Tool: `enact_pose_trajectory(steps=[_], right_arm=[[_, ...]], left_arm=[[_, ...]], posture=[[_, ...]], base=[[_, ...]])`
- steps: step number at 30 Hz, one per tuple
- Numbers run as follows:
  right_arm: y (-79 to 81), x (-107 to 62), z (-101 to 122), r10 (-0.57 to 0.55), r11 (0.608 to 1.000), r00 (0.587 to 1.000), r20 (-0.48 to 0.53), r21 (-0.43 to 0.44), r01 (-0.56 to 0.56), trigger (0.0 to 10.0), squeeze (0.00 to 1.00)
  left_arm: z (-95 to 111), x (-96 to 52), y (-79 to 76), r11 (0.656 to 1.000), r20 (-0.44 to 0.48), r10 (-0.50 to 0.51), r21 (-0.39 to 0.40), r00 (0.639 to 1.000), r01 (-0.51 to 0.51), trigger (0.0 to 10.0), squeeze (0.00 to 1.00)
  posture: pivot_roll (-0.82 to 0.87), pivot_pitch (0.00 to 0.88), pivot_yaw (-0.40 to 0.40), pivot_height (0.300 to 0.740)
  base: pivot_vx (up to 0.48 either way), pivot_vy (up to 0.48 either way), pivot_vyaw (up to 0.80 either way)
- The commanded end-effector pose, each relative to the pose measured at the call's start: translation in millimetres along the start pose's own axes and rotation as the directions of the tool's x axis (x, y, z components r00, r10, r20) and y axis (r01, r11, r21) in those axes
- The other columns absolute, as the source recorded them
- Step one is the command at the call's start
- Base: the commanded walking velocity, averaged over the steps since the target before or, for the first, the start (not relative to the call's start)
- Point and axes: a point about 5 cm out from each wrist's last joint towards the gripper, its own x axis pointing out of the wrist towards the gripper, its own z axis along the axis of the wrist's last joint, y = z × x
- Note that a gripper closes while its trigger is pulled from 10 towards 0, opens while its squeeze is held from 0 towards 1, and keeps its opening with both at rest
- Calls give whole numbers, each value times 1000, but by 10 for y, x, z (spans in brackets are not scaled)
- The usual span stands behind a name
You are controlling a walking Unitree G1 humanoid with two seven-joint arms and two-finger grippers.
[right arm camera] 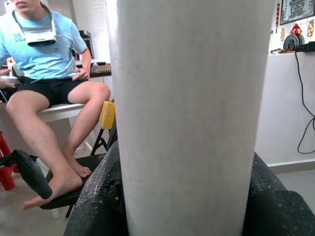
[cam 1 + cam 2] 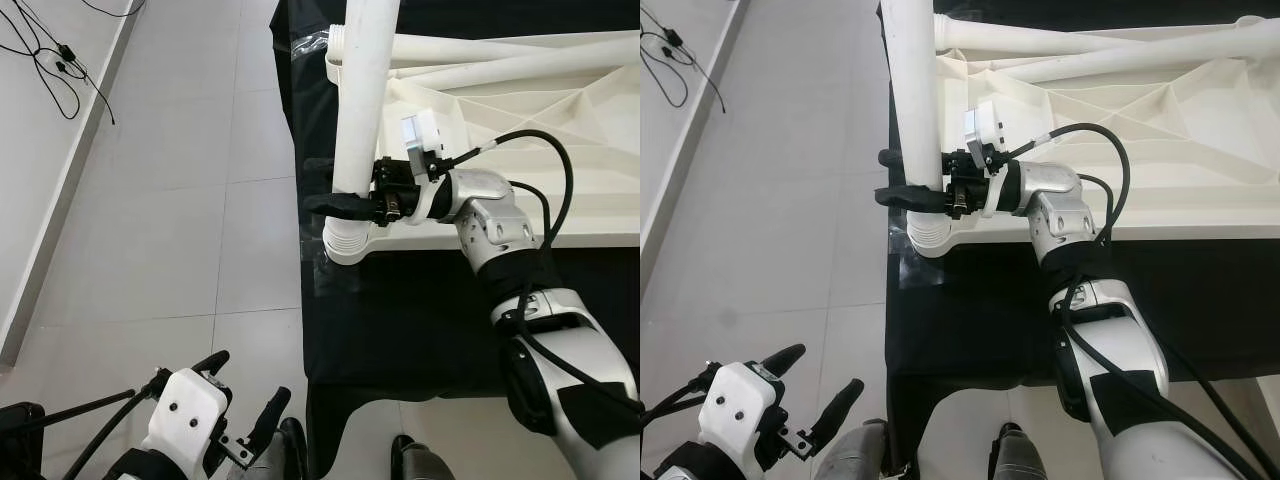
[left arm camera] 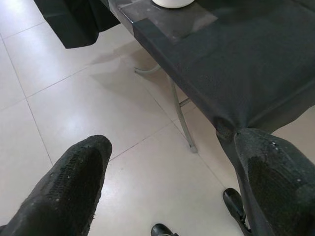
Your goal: Building children table
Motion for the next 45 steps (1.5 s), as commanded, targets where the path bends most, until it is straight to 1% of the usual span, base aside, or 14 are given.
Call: enact_pose_trajectory(steps=[1,4,5,6,7,9,10,13,25,30,33,40,44,45], right_arm=[[225,-55,-591,40,986,976,-214,165,-4,10000,0],[323,-69,-816,-267,927,881,-392,144,345,10000,0],[441,-26,-873,-547,770,737,-398,106,629,10000,0],[441,-26,-873,-547,770,737,-398,106,629,10000,0],[634,-75,-886,-699,598,591,-402,125,792,10000,0],[634,-75,-886,-699,598,591,-402,125,792,10000,0],[860,-77,-861,-779,470,497,-383,168,867,10000,0],[1000,-58,-855,-819,412,454,-351,190,891,10000,0],[1026,254,-767,-816,510,535,-220,163,845,10000,0],[1054,468,-575,-668,721,732,-131,126,681,10000,0],[953,529,-501,-540,834,836,-96,69,547,10000,0],[708,742,-344,-504,863,862,-63,14,505,10000,0],[708,816,-340,-492,870,868,-67,4,493,10000,0],[725,898,-347,-478,878,876,-68,-14,478,10000,0]], left_arm=[[-30,-24,14,1000,-26,0,10,1000,0,10000,0],[-36,-8,14,1000,-18,11,18,1000,-11,10000,0],[-42,-3,27,1000,-14,24,19,1000,-24,10000,0],[-42,-3,27,1000,-14,24,19,1000,-24,10000,0],[-42,-1,45,999,-10,41,14,999,-41,10000,0],[-42,-1,45,999,-10,41,14,999,-41,10000,0],[-29,12,106,997,2,73,9,997,-73,10000,0],[-18,34,212,994,15,104,19,994,-105,10000,0],[259,182,855,959,161,241,114,957,-261,10000,0],[386,202,942,951,216,260,114,941,-289,10000,0],[796,297,1042,968,385,222,21,896,-249,10000,0],[1698,365,924,998,708,-58,18,704,64,10000,0],[1795,385,871,989,748,-103,6,655,149,10000,0],[1854,424,809,974,768,-149,7,623,226,10000,169]], posture=[[100,344,95,740],[88,336,51,740],[86,327,47,740],[86,327,47,740],[88,325,48,740],[88,325,48,740],[87,319,68,740],[70,289,86,740],[52,192,85,740],[51,166,82,740],[52,138,70,740],[46,88,62,740],[39,75,65,740],[36,65,66,740]], base=[[0,0,0],[0,0,0],[0,0,0],[0,0,0],[0,0,0],[0,0,0],[0,0,0],[0,0,0],[0,0,0],[0,0,0],[0,0,0],[0,0,0],[0,0,0],[0,0,0]])
